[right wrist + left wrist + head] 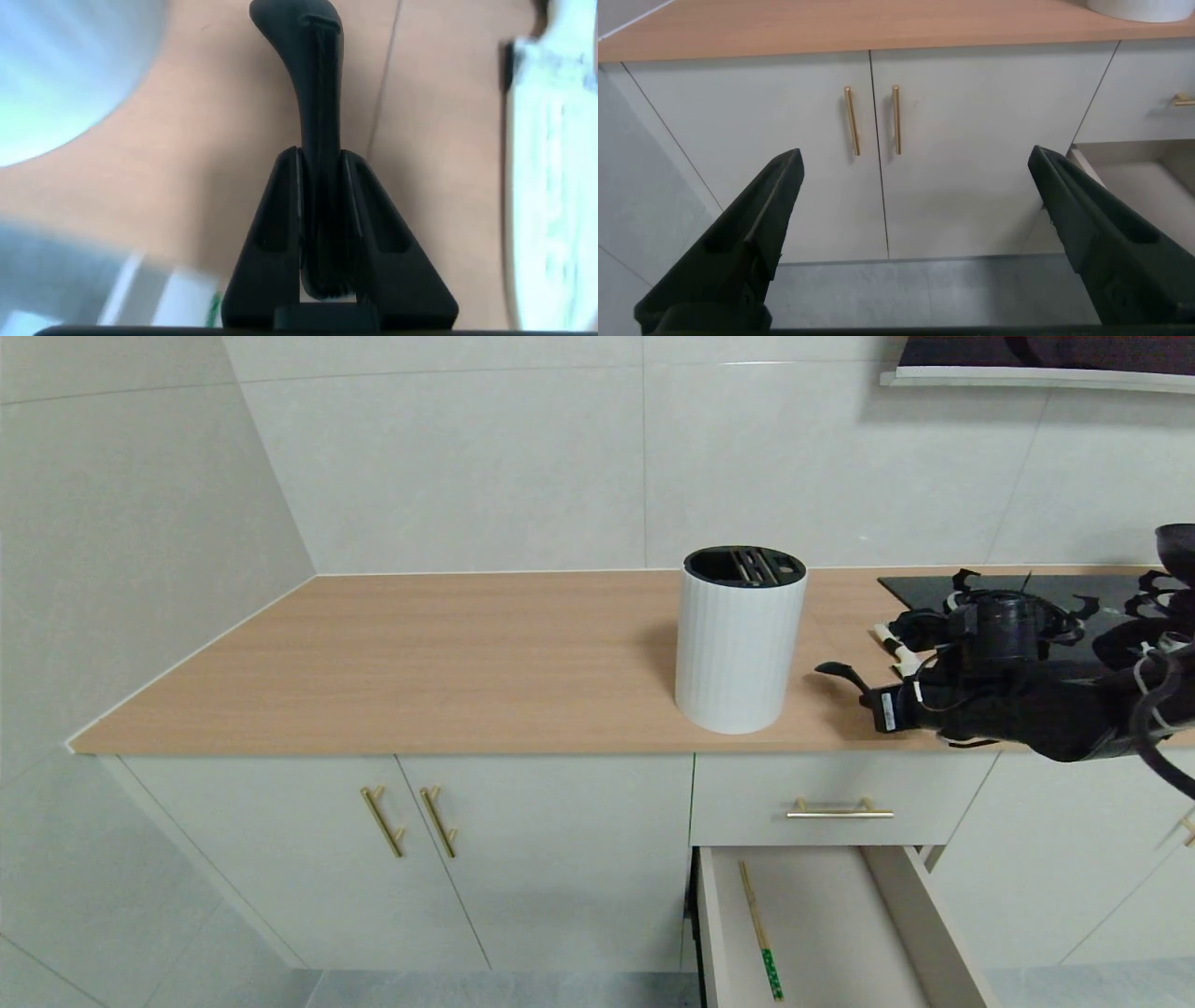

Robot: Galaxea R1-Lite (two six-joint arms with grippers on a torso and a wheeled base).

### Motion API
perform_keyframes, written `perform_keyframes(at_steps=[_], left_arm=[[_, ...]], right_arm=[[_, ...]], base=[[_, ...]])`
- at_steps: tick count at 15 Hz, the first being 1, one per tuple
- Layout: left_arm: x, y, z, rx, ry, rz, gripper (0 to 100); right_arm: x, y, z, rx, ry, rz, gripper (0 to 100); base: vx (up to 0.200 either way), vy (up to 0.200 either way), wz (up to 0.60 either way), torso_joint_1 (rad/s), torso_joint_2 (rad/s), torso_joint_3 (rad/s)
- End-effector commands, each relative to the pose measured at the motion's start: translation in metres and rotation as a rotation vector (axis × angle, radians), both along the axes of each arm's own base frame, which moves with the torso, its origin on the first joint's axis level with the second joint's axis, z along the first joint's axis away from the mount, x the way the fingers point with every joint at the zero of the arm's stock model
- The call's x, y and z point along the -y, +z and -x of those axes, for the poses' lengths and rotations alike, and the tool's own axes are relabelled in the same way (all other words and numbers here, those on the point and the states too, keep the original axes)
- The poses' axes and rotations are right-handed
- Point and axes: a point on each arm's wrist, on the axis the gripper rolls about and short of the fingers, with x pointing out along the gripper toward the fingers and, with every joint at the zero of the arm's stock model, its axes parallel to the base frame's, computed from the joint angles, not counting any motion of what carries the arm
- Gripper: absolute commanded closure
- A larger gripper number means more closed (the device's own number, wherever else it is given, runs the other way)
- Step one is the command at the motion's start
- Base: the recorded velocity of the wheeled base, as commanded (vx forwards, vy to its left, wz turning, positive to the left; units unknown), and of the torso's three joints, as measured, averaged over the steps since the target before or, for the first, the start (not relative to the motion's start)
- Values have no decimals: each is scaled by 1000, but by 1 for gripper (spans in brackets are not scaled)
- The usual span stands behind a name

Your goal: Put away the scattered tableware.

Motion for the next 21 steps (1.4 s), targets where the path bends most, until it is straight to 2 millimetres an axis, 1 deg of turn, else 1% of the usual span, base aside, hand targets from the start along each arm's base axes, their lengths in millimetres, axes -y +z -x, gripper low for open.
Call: perform_keyframes(at_steps=[1, 2, 4, 6, 8, 10, 13, 21], left_arm=[[0, 0, 0, 0, 0, 0, 0], [0, 0, 0, 0, 0, 0, 0], [0, 0, 0, 0, 0, 0, 0], [0, 0, 0, 0, 0, 0, 0], [0, 0, 0, 0, 0, 0, 0], [0, 0, 0, 0, 0, 0, 0], [0, 0, 0, 0, 0, 0, 0], [0, 0, 0, 0, 0, 0, 0]], right_arm=[[-8, 24, 37, 5, 0, -24, 100], [-7, 28, 51, 4, 4, -26, 100], [-3, 31, 80, -3, 5, -30, 100], [1, 28, 102, -16, 7, -27, 100], [3, 23, 118, -37, 9, -21, 100], [2, 16, 127, -64, 16, -16, 100], [0, 4, 134, -110, 28, -3, 100], [-3, -2, 131, -133, 36, 1, 100]], base=[[0, 0, 0, 0, 0, 0], [0, 0, 0, 0, 0, 0], [0, 0, 0, 0, 0, 0], [0, 0, 0, 0, 0, 0], [0, 0, 0, 0, 0, 0], [0, 0, 0, 0, 0, 0], [0, 0, 0, 0, 0, 0], [0, 0, 0, 0, 0, 0]])
